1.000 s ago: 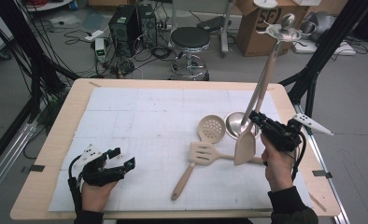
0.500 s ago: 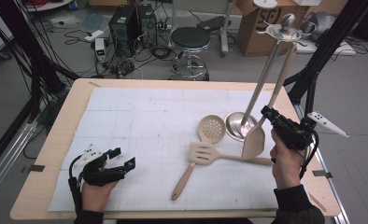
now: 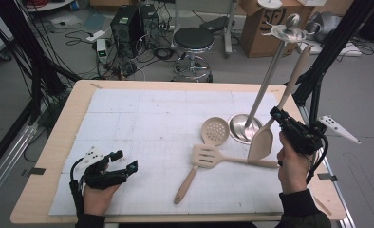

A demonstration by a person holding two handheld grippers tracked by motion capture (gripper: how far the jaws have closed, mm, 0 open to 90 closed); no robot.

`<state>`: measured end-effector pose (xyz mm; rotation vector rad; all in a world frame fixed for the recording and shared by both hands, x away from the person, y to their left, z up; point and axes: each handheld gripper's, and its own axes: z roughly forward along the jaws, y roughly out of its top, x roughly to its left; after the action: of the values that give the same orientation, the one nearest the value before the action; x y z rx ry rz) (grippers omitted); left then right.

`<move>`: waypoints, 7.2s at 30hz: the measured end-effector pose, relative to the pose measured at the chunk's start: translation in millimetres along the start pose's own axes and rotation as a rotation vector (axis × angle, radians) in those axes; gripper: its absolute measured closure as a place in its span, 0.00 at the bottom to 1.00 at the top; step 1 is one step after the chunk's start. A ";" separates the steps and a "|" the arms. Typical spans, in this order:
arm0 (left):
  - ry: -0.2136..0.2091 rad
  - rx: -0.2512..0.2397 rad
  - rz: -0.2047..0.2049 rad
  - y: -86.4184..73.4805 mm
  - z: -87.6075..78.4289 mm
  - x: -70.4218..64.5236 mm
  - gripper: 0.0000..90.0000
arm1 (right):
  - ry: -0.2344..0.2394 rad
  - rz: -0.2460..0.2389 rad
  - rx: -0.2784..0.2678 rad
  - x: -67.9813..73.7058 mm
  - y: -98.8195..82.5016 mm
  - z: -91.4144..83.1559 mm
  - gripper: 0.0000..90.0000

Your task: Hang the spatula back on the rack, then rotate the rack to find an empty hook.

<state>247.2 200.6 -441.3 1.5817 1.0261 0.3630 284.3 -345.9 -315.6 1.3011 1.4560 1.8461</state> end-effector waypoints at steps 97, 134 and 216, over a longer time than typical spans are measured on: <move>0.002 0.002 0.010 0.5 0.4 -1.4 0.23 | -0.024 -0.001 -0.093 8.5 69.1 27.4 0.81; 0.004 0.005 0.005 0.0 0.4 -1.3 0.23 | -0.013 0.041 -0.197 2.1 132.8 36.3 0.99; 0.020 -0.004 -0.001 -2.0 -8.9 1.4 0.23 | -0.005 -0.018 -0.180 40.7 116.3 73.4 0.99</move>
<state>240.9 207.3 -440.9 1.5772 1.0412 0.3807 352.5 -316.7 -192.8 1.2007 1.2625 1.9117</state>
